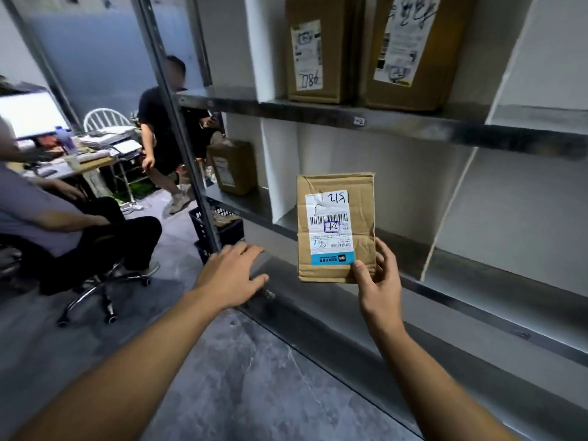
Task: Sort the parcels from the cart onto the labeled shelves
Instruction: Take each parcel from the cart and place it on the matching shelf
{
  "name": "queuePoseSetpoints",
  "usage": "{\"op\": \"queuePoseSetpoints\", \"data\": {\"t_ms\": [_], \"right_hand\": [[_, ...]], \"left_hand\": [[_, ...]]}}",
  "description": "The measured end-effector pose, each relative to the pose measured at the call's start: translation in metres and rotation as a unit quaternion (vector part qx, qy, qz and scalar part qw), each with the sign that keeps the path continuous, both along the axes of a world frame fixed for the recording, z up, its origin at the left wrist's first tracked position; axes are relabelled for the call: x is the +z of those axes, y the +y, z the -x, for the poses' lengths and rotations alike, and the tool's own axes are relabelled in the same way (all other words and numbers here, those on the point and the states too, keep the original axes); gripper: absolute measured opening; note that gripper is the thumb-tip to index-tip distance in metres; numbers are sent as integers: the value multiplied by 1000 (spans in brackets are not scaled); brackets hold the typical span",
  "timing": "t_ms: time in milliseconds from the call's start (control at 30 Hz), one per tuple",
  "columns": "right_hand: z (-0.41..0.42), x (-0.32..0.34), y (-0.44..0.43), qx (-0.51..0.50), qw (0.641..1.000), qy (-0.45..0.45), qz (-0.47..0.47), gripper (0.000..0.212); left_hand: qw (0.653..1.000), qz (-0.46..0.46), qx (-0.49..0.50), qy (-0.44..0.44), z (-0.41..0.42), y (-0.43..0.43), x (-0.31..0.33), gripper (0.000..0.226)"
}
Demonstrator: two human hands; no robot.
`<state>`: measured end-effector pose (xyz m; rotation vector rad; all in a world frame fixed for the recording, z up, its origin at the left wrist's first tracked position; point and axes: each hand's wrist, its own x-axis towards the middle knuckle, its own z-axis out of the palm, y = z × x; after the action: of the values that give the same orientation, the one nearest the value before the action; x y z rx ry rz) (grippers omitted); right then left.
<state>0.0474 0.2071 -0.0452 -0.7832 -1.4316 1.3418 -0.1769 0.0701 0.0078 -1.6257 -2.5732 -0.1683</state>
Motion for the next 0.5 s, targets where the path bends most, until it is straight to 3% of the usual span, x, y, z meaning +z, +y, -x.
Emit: {"op": "queuePoseSetpoints", "data": {"t_ms": [500], "right_hand": [[176, -19, 36, 109, 993, -44, -4, 52]], "left_hand": [[992, -23, 106, -61, 148, -4, -33, 61]]}}
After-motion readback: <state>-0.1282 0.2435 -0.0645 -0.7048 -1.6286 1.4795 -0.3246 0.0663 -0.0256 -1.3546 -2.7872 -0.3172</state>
